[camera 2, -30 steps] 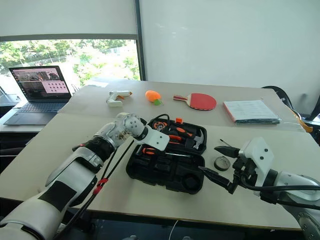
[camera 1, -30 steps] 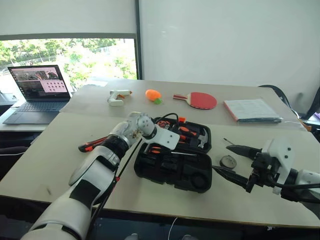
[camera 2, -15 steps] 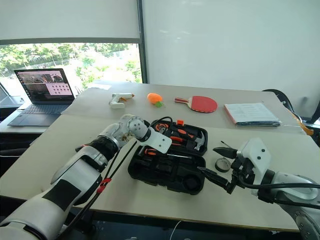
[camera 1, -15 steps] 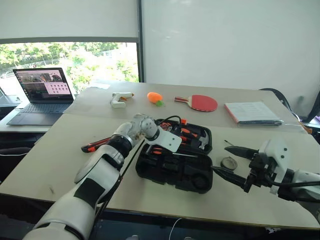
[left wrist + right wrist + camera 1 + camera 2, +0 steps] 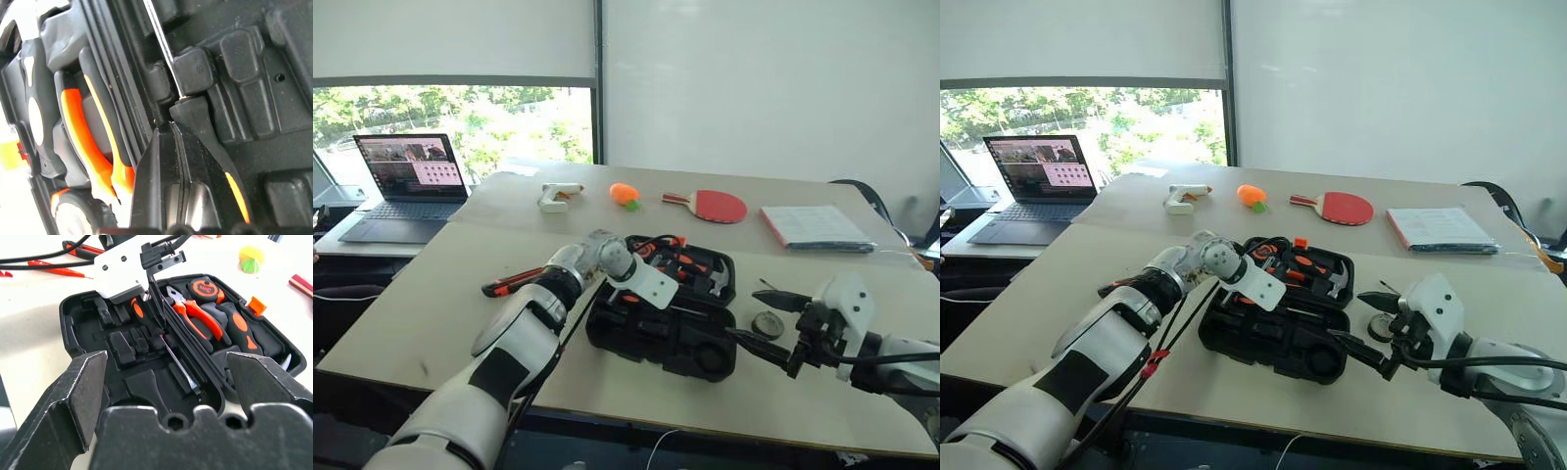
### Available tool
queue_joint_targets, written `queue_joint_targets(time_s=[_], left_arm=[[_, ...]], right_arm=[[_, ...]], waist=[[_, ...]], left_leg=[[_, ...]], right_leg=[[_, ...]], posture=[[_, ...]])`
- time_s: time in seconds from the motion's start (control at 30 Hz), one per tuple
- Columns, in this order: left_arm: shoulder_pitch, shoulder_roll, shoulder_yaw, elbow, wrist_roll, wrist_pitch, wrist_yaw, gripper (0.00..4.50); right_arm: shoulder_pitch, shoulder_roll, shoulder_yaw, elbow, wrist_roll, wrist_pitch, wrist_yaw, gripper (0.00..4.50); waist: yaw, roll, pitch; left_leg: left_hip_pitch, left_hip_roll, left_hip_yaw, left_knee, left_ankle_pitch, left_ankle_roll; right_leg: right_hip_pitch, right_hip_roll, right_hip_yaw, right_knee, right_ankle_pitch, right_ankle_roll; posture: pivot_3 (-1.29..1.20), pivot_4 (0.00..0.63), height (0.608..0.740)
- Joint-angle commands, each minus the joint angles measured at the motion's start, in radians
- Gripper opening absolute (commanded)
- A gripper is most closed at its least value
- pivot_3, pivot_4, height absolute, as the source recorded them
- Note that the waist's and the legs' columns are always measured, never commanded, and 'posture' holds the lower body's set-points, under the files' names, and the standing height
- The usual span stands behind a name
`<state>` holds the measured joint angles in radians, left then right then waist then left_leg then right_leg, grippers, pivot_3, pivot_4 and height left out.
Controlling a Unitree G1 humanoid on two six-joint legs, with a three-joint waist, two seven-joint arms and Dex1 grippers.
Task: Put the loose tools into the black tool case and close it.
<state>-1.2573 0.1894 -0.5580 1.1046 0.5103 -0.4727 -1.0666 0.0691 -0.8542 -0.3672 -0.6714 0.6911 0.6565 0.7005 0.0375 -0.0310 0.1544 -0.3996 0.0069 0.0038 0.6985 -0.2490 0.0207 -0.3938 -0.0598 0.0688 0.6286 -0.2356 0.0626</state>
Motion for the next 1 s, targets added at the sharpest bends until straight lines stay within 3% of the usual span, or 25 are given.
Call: queue_joint_targets(time_s=[0.03, 0.23, 0.33, 0.5, 0.7, 0.8, 0.9, 1.0], left_arm=[[0.008, 0.01, 0.131, -0.013, -0.156, 0.118, -0.102, 0.05], [-0.004, 0.112, 0.346, -0.213, -0.411, 0.491, -0.299, 0.05], [-0.004, 0.192, 0.429, -0.363, -0.555, 0.786, -0.433, 0.73], [0.128, 0.338, 0.477, -0.699, -0.776, 0.98, -0.545, 2.46], [0.184, 0.428, 0.513, -0.898, -0.922, 1.165, -0.542, 4.36], [0.198, 0.458, 0.514, -0.952, -0.957, 1.197, -0.532, 4.44], [0.205, 0.468, 0.521, -0.997, -0.99, 1.222, -0.504, 4.44], [0.21, 0.463, 0.525, -1.041, -1.02, 1.243, -0.467, 4.44]], right_arm=[[-0.004, -0.003, -0.032, -0.003, -0.003, -0.02, 0.007, 4.5], [0.029, -0.017, -0.11, -0.009, 0.015, 0.004, 0.013, 4.5], [0.085, -0.041, -0.196, 0.014, 0.002, 0.014, 0.045, 4.5], [0.182, -0.086, -0.355, 0.169, -0.052, 0.007, 0.123, 4.5], [0.33, -0.139, -0.541, 0.395, -0.15, -0.032, 0.259, 4.5], [0.355, -0.164, -0.57, 0.453, -0.18, -0.03, 0.286, 4.5], [0.273, -0.202, -0.483, 0.483, -0.197, -0.021, 0.256, 4.5], [0.12, -0.246, -0.29, 0.55, -0.253, -0.014, 0.195, 4.5]], waist=[[-0.002, 0.0, 0.0], [-0.027, 0.0, 0.0], [-0.039, 0.0, 0.001], [-0.048, 0.0, 0.001], [-0.043, 0.0, 0.001], [-0.05, 0.0, 0.001], [-0.065, 0.0, 0.001], [-0.081, 0.0, 0.001]], left_leg=[[-0.001, 0.0, 0.0, 0.0, 0.0, 0.0], [-0.021, 0.0, -0.002, 0.0, 0.0, 0.0], [-0.025, 0.0, -0.004, -0.001, 0.0, 0.001], [-0.022, 0.0, -0.005, -0.001, 0.0, 0.001], [-0.02, 0.0, -0.002, 0.001, 0.001, 0.001], [-0.018, 0.0, 0.0, 0.0, 0.001, 0.001], [-0.014, 0.001, 0.0, -0.002, 0.001, 0.001], [-0.01, 0.002, 0.0, -0.002, 0.001, 0.001]], right_leg=[[-0.001, 0.0, 0.0, 0.0, 0.0, 0.0], [-0.025, 0.001, 0.001, 0.006, 0.005, -0.009], [-0.031, 0.001, 0.001, 0.015, 0.005, -0.009], [-0.027, 0.0, 0.001, 0.013, 0.005, -0.009], [-0.027, 0.0, 0.002, 0.013, 0.004, -0.01], [-0.026, 0.0, 0.002, 0.013, 0.004, -0.01], [-0.023, 0.001, 0.004, 0.013, 0.003, -0.011], [-0.022, 0.002, 0.006, 0.014, 0.003, -0.012]], posture=[[0.0, 0.15, 0.74], [0.0, 0.15, 0.74], [0.0, 0.15, 0.74], [0.0, 0.15, 0.74], [0.0, 0.15, 0.74], [0.0, 0.15, 0.74], [0.0, 0.15, 0.74], [0.0, 0.15, 0.74]])
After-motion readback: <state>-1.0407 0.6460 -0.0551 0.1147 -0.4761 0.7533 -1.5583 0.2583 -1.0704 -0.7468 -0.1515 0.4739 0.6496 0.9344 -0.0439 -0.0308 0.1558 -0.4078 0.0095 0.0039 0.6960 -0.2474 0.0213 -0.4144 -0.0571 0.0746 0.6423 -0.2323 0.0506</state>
